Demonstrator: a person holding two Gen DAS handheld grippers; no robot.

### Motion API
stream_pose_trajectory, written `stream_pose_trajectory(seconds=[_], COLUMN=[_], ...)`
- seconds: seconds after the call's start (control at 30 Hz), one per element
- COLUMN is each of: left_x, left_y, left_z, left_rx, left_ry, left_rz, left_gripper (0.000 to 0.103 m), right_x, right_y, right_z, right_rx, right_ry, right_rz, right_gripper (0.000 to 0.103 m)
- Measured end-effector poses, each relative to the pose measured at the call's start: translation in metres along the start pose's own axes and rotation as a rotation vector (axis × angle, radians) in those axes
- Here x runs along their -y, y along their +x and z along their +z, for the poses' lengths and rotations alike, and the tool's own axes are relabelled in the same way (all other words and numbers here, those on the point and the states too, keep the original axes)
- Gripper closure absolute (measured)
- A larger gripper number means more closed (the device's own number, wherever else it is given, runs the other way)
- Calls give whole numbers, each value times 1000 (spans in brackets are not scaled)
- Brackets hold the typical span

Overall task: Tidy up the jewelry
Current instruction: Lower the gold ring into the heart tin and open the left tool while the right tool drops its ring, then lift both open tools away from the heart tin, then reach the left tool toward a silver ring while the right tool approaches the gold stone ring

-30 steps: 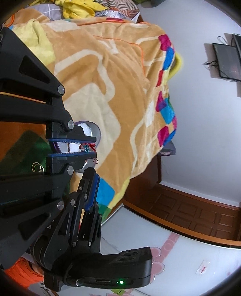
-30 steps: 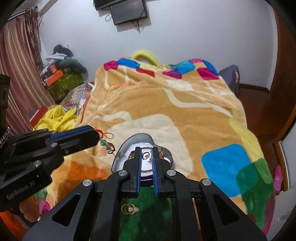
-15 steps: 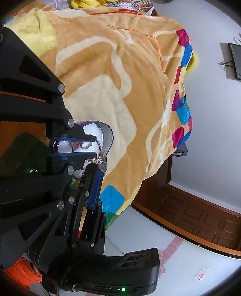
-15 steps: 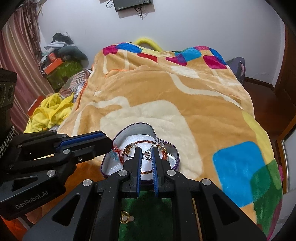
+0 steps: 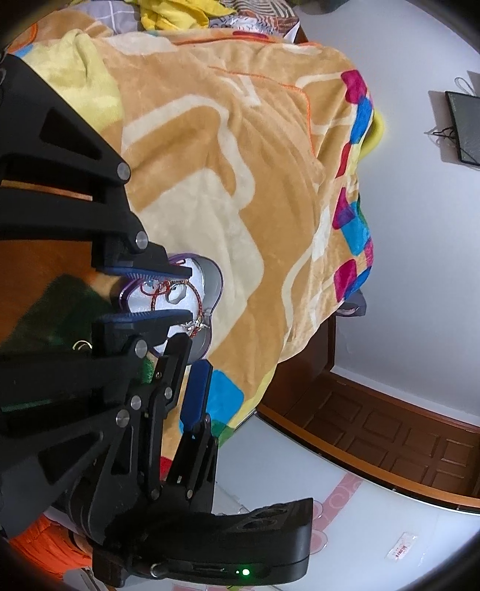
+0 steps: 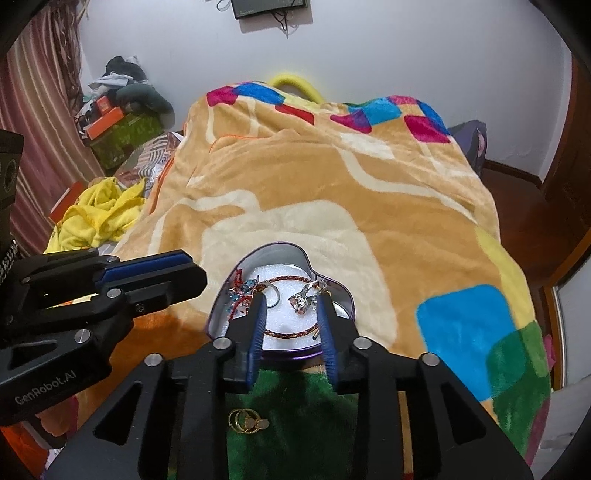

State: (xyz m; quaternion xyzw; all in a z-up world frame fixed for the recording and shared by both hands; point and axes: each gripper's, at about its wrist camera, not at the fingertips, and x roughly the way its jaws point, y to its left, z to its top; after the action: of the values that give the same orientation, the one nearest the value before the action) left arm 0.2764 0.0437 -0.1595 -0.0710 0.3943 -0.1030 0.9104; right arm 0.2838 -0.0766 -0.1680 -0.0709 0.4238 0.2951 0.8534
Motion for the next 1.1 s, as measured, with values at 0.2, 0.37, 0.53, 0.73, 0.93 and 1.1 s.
stream_pose_trajectory(seconds=[0.2,0.37,0.53,0.73,0.93,1.1], left_x=[1,5,8,10,11,19], left_y=[-19,-34,-46,-50,-40,-24], left_z=[0,-4,-12,-31,-54,-71], left_rx=[23,33,33,3,-66,-127], left_ry=[4,13,16,16,12,18], left_rz=[19,39,49,57,55,41], left_gripper=[80,76,69,67,67,68], right_x=[-5,-10,-14,-16,-16,-12], right_y=[-15,-30,-47,-58,-58,-52], right_z=[0,-2,-7,-18,-36,-53], right_rx=[25,49,74,88,67,27], right_ry=[-6,-13,-10,5,20,46], right_rz=[-9,-25,-30,-33,-48,-51], right_gripper=[73,72,72,62,62,62])
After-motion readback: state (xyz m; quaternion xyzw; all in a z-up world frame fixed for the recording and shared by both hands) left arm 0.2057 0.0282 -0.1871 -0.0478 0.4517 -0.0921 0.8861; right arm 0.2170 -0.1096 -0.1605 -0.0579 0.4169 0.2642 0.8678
